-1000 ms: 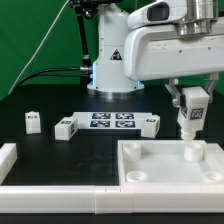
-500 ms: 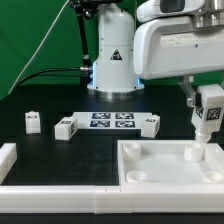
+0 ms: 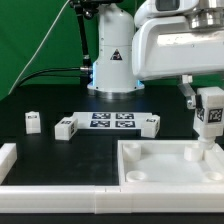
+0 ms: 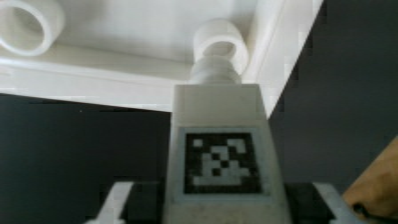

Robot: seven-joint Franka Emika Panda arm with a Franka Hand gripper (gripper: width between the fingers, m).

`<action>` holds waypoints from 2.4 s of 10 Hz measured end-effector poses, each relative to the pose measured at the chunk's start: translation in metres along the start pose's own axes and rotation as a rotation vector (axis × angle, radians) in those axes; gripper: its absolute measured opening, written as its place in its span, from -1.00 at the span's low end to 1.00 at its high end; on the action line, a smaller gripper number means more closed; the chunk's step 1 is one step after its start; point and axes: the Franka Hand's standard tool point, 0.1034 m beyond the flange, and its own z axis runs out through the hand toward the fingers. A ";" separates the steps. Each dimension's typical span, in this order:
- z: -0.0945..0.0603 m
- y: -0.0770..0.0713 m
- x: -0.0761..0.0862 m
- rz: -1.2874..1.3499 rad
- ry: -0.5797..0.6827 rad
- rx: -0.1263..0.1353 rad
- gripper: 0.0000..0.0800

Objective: Assemble one leg

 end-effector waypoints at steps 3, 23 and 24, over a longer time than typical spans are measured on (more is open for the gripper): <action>0.010 -0.001 0.008 -0.003 0.033 -0.002 -0.26; 0.035 -0.009 0.015 -0.012 0.053 0.005 -0.26; 0.035 -0.009 0.015 -0.012 0.055 0.004 -0.26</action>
Offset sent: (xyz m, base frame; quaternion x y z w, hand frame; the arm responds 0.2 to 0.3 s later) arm 0.0094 -0.0008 -0.0047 -0.0082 0.0019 -0.0010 1.0000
